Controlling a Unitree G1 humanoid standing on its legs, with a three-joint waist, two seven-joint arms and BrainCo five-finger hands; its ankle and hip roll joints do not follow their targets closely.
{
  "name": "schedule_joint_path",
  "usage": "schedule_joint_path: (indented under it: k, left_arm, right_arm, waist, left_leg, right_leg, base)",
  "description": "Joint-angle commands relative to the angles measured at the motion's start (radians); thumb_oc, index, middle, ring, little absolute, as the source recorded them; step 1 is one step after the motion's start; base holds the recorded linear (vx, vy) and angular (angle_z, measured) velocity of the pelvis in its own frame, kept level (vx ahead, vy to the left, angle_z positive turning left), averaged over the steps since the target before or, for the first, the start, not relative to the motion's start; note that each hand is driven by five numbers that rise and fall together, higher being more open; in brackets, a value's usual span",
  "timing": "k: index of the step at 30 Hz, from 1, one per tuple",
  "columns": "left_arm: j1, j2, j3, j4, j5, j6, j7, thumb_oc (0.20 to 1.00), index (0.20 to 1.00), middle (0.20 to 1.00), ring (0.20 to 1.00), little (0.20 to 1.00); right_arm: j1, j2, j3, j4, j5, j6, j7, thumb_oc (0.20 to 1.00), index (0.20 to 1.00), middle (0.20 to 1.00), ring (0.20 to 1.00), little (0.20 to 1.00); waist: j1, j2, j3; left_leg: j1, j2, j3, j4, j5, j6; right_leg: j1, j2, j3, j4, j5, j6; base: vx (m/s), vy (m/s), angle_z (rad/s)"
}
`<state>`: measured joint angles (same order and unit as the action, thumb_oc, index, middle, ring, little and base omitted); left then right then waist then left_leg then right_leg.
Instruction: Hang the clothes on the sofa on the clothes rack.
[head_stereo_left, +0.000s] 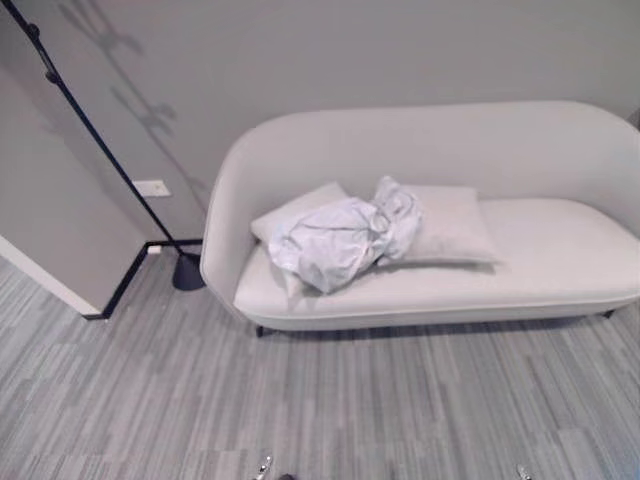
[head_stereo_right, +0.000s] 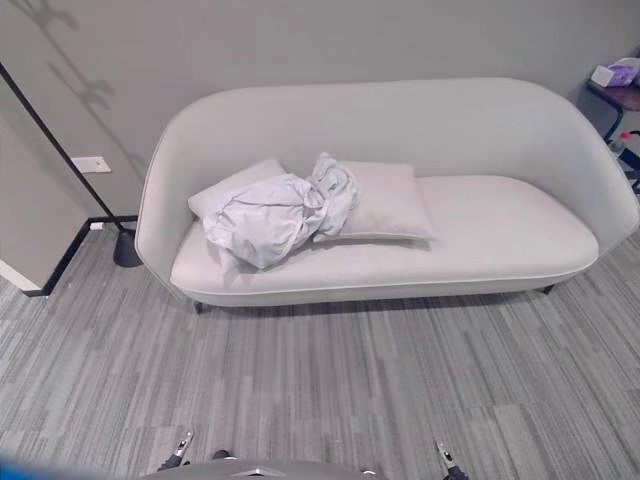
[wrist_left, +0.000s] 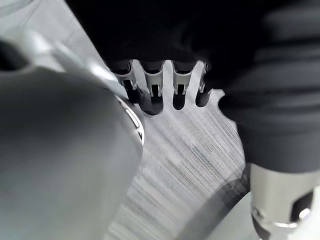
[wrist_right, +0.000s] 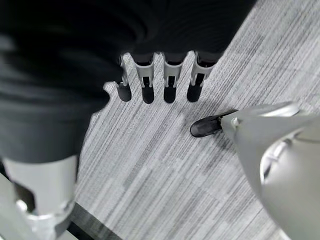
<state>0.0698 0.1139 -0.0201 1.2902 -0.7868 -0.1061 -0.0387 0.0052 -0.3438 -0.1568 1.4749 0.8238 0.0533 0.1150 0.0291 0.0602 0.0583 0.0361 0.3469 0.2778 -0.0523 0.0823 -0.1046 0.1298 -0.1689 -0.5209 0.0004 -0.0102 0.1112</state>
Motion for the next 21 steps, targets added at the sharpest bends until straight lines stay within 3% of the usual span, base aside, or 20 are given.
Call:
schedule_joint_path:
  k: [1, 4, 5, 6, 7, 8, 10, 12, 14, 15, 17, 21]
  left_arm:
    - [-0.105, -0.014, -0.071, -0.019, 0.115, -0.016, -0.051, 1.000, 1.000, 1.000, 1.000, 1.000]
    - [-0.132, 0.008, -0.136, -0.032, 0.197, -0.006, -0.070, 1.000, 1.000, 1.000, 1.000, 1.000]
    - [-0.141, 0.019, -0.149, -0.030, 0.219, -0.002, -0.073, 1.000, 1.000, 1.000, 1.000, 1.000]
    - [-0.162, 0.045, -0.159, -0.026, 0.255, 0.004, -0.065, 1.000, 1.000, 1.000, 1.000, 1.000]
    - [-0.163, 0.046, -0.158, -0.025, 0.256, 0.004, -0.065, 1.000, 1.000, 1.000, 1.000, 1.000]
    - [-0.166, 0.055, -0.157, -0.020, 0.261, 0.004, -0.055, 1.000, 1.000, 1.000, 1.000, 1.000]
    - [-0.153, 0.063, -0.148, -0.002, 0.277, 0.007, -0.062, 1.000, 1.000, 1.000, 1.000, 1.000]
    - [-0.133, 0.068, -0.140, 0.024, 0.295, 0.010, -0.071, 1.000, 1.000, 1.000, 1.000, 1.000]
    - [-0.116, 0.074, -0.122, 0.040, 0.299, 0.010, -0.073, 1.000, 1.000, 1.000, 1.000, 1.000]
    - [-0.105, 0.076, -0.103, 0.046, 0.287, 0.009, -0.074, 1.000, 1.000, 1.000, 1.000, 1.000]
    - [-0.087, 0.078, -0.060, 0.061, 0.267, 0.010, -0.069, 1.000, 1.000, 1.000, 1.000, 1.000]
    - [-0.089, 0.076, -0.046, 0.082, 0.272, 0.007, -0.059, 1.000, 1.000, 1.000, 1.000, 1.000]
  right_arm:
    - [-0.070, 0.028, -0.010, 0.092, -0.059, 0.000, 0.000, 1.000, 1.000, 1.000, 1.000, 1.000]
    - [-0.060, 0.043, -0.018, 0.097, -0.080, 0.018, 0.020, 1.000, 1.000, 1.000, 1.000, 1.000]
    - [-0.062, 0.053, -0.018, 0.092, -0.074, 0.020, 0.028, 1.000, 1.000, 1.000, 1.000, 1.000]
    - [-0.080, 0.070, -0.010, 0.075, -0.063, 0.015, 0.034, 1.000, 1.000, 1.000, 1.000, 1.000]
    - [-0.081, 0.071, -0.010, 0.074, -0.063, 0.015, 0.033, 1.000, 1.000, 1.000, 1.000, 1.000]
    - [-0.087, 0.090, 0.006, 0.036, -0.048, 0.008, 0.037, 1.000, 1.000, 1.000, 1.000, 1.000]
    - [-0.084, 0.109, 0.027, -0.012, -0.032, -0.006, 0.037, 1.000, 1.000, 1.000, 1.000, 1.000]
    - [-0.067, 0.127, 0.055, -0.052, -0.030, -0.014, 0.046, 1.000, 1.000, 1.000, 1.000, 1.000]
    - [-0.053, 0.136, 0.070, -0.072, -0.030, -0.016, 0.046, 1.000, 1.000, 1.000, 1.000, 1.000]
    - [-0.044, 0.142, 0.075, -0.087, -0.033, -0.018, 0.049, 1.000, 1.000, 1.000, 1.000, 1.000]
    - [-0.034, 0.154, 0.084, -0.115, -0.029, -0.025, 0.046, 1.000, 1.000, 1.000, 1.000, 1.000]
    - [-0.038, 0.164, 0.095, -0.129, -0.021, -0.028, 0.045, 1.000, 1.000, 1.000, 1.000, 1.000]
  waist:
    - [-0.012, -0.028, -0.046]
    - [-0.024, -0.054, -0.047]
    - [-0.027, -0.064, -0.041]
    - [-0.028, -0.075, -0.029]
    - [-0.024, -0.081, -0.028]
    - [-0.041, -0.082, 0.002]
    - [-0.050, -0.079, 0.037]
    - [-0.065, -0.073, 0.054]
    - [-0.072, -0.074, 0.053]
    - [-0.075, -0.078, 0.055]
    - [-0.076, -0.087, 0.062]
    - [-0.085, -0.103, 0.063]
  left_leg:
    - [-0.007, -0.007, -0.020, -0.021, 0.041, -0.073]
    - [-0.022, -0.096, -0.019, 0.038, -0.042, -0.036]
    - [-0.021, -0.132, -0.016, 0.051, -0.069, -0.013]
    - [-0.002, -0.192, -0.005, 0.047, -0.106, 0.033]
    - [-0.001, -0.200, 0.000, 0.046, -0.108, 0.037]
    - [0.037, -0.259, 0.001, 0.039, -0.137, 0.087]
    - [0.083, -0.303, 0.017, 0.030, -0.164, 0.129]
    - [0.125, -0.322, 0.036, 0.014, -0.182, 0.148]
    - [0.154, -0.325, 0.045, -0.011, -0.184, 0.147]
    - [0.170, -0.331, 0.050, -0.021, -0.189, 0.144]
    - [0.208, -0.327, 0.061, -0.035, -0.209, 0.124]
    - [0.220, -0.313, 0.052, -0.034, -0.216, 0.100]
  right_leg:
    - [0.041, -0.086, 0.035, -0.074, 0.026, 0.041]
    - [0.045, -0.183, 0.050, -0.013, 0.069, 0.067]
    - [0.028, -0.221, 0.062, 0.038, 0.085, 0.071]
    - [-0.023, -0.288, 0.088, 0.168, 0.128, 0.068]
    - [-0.031, -0.298, 0.097, 0.178, 0.126, 0.073]
    - [-0.090, -0.361, 0.144, 0.343, 0.247, 0.078]
    - [-0.155, -0.399, 0.173, 0.476, 0.294, 0.091]
    - [-0.221, -0.383, 0.155, 0.551, 0.248, 0.087]
    - [-0.247, -0.352, 0.142, 0.537, 0.216, 0.080]
    - [-0.268, -0.324, 0.119, 0.490, 0.200, 0.080]
    - [-0.297, -0.256, 0.018, 0.280, 0.215, 0.098]
    - [-0.305, -0.210, 0.016, 0.137, 0.243, 0.113]
  base:
    - [0.17, 0.446, 0.20]
    - [0.18, 0.426, 0.22]
    - [0.19, 0.567, 0.13]
    - [0.13, 0.437, 0.09]
    - [0.16, 0.597, 0.07]
    - [0.13, 0.471, 0.02]
    - [0.17, 0.505, -0.08]
    - [0.18, 0.302, -0.16]
    - [0.15, 0.092, -0.41]
    - [0.18, -0.008, -0.19]
    - [0.23, -0.051, -0.14]
    - [0.14, -0.088, -0.09]
